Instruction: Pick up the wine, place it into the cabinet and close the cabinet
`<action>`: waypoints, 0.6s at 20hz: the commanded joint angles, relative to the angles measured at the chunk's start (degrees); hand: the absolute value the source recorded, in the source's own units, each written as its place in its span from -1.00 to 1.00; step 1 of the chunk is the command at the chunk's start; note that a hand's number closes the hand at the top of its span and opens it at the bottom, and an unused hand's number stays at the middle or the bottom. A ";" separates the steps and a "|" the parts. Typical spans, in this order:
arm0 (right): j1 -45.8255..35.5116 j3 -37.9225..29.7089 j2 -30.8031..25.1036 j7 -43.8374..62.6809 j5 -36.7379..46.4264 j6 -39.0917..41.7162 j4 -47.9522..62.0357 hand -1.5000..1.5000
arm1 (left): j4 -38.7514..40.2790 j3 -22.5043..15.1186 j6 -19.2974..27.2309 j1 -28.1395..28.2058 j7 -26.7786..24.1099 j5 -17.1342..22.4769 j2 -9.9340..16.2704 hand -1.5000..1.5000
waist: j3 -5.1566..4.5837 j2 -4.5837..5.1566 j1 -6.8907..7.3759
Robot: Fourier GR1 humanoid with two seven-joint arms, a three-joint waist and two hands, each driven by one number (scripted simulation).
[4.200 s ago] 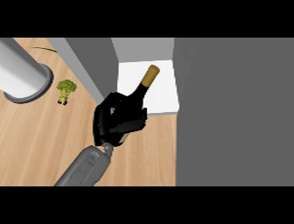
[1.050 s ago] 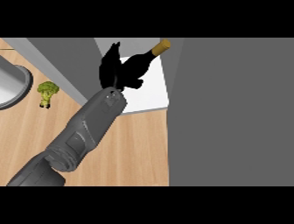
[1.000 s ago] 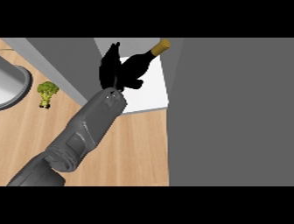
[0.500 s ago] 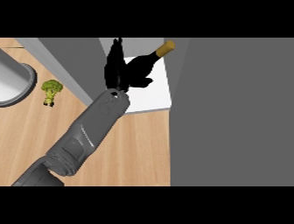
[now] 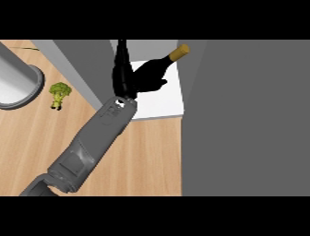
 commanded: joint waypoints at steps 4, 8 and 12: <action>-0.56 0.93 0.36 4.06 -0.89 -3.92 -5.63 -1.00 | -8.33 -0.27 3.11 4.47 -7.95 8.45 -0.04 -1.00 | 0.03 -0.36 1.16; 5.07 1.60 1.14 3.42 0.35 -3.97 -10.01 -1.00 | -12.63 1.47 -2.02 5.34 -9.51 11.44 -0.04 -1.00 | 0.10 -1.13 2.80; 0.88 0.42 -0.94 6.97 -1.63 -6.98 -11.71 -1.00 | -18.20 -3.87 -1.71 8.68 -9.89 15.36 -0.05 -1.00 | 0.08 -1.18 3.31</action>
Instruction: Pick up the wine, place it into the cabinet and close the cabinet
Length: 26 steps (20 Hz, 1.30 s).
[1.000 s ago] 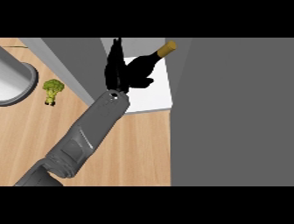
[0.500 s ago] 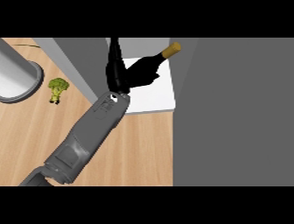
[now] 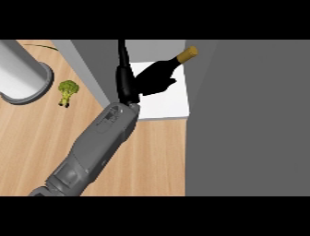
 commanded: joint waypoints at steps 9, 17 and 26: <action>2.85 0.50 -0.70 3.51 1.80 -4.57 -11.00 -1.00 | -18.57 -9.56 -3.31 12.73 -0.73 2.04 -0.02 -1.00 | 0.04 -0.78 2.76; 1.76 1.01 -0.94 4.47 2.24 -7.99 -12.39 -1.00 | -35.51 -13.26 -4.25 22.04 2.93 0.24 1.71 -1.00 | 0.05 -0.87 3.24; 2.74 -1.86 -4.45 5.39 1.69 -8.05 -12.57 -1.00 | -58.27 -20.07 -4.28 37.39 9.00 -3.45 14.59 -1.00 | 0.07 -0.97 3.23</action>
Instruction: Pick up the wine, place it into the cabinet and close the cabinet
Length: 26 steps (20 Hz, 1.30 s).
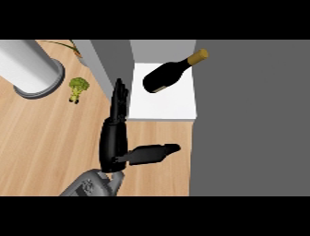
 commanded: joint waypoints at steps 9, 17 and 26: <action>1.77 -2.28 -4.53 3.91 -0.38 1.28 -8.54 1.00 | -26.33 0.35 -11.65 21.86 -1.20 4.30 16.54 -1.00 | -0.06 0.21 0.01; 1.53 -3.15 -12.11 0.51 3.96 12.13 -6.02 1.00 | -29.09 8.07 -22.59 26.50 -4.86 10.55 23.39 1.00 | -0.05 0.23 -0.37; 3.84 -2.17 -10.90 1.09 -1.23 12.79 -9.74 1.00 | -28.25 15.66 -32.63 34.37 -9.50 14.89 26.58 1.00 | -0.03 0.32 -0.39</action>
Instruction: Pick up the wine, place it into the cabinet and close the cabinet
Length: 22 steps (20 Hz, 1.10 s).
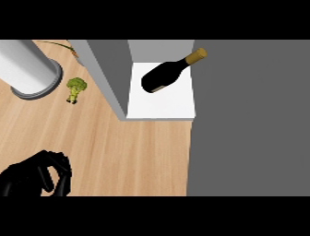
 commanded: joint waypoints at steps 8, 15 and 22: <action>-8.68 7.15 -1.22 9.18 -9.14 -1.40 -5.12 1.00 | -0.05 7.19 -9.40 6.68 -3.44 3.81 2.68 1.00 | -0.02 0.26 0.96; -18.67 21.14 6.77 15.89 -2.75 -9.26 -7.88 1.00 | -1.26 9.68 -12.45 9.46 -3.04 4.53 3.83 1.00 | -0.04 0.10 1.02; -36.76 25.53 16.80 26.13 0.36 -18.63 0.49 1.00 | -3.86 13.40 -15.14 13.15 -3.13 3.11 3.36 1.00 | 0.01 0.14 0.99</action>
